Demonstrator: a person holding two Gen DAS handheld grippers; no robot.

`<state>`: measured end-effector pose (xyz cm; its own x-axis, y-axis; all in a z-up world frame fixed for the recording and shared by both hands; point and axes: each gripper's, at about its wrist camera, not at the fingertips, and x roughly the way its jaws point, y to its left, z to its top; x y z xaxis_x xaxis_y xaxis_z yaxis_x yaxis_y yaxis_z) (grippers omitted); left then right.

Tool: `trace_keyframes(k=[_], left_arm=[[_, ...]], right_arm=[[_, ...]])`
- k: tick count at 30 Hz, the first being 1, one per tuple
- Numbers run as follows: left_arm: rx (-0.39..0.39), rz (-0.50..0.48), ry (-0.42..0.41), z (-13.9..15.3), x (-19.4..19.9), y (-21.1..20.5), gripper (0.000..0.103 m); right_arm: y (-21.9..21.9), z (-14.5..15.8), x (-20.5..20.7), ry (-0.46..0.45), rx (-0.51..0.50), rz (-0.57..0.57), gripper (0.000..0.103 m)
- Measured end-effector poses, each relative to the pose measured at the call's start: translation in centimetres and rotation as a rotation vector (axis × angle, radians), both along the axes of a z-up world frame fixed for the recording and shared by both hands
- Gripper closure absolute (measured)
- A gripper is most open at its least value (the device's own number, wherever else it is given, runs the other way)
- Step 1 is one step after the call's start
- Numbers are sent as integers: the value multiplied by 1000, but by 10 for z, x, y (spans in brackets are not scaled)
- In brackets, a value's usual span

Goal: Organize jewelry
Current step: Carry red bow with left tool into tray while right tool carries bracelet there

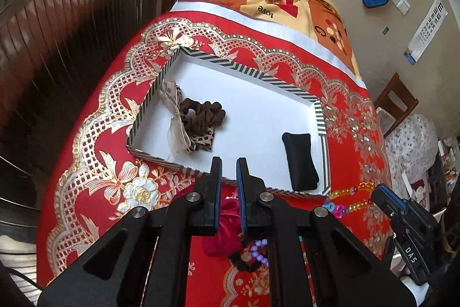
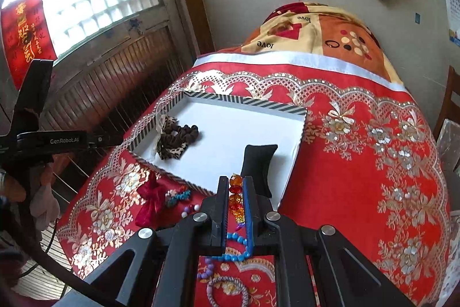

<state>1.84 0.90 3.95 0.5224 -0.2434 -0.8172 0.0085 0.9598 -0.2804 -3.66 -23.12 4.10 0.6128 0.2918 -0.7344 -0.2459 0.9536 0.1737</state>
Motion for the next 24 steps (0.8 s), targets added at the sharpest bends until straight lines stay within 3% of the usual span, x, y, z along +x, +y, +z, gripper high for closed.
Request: trace_keyframes(k=[4, 5, 8, 9, 14, 19, 22, 23, 24], left_arm=[[-31, -3, 35, -9, 2, 8, 94], [-44, -3, 52, -13, 1, 10, 89], [-59, -19, 104, -31, -3, 10, 57], [-70, -20, 126, -39, -4, 8, 55], [-115, 40, 259, -81, -2, 6, 55], [-153, 109, 274, -95, 9, 4, 55], [-137, 98, 283, -100, 12, -2, 55], [-121, 80, 289, -103, 10, -7, 58], [-108, 71, 289, -105, 9, -9, 72]], right_arm=[[4, -2, 4, 8, 1, 7, 94], [5, -3, 5, 12, -1, 9, 94], [7, -9, 7, 29, 5, 7, 94], [7, -12, 8, 36, 11, 4, 94], [7, -16, 10, 52, 19, 0, 94], [8, -15, 10, 53, 19, 0, 94], [7, -15, 8, 57, 22, -2, 94], [6, -15, 7, 58, 23, -3, 94], [5, -15, 6, 57, 25, -4, 94]])
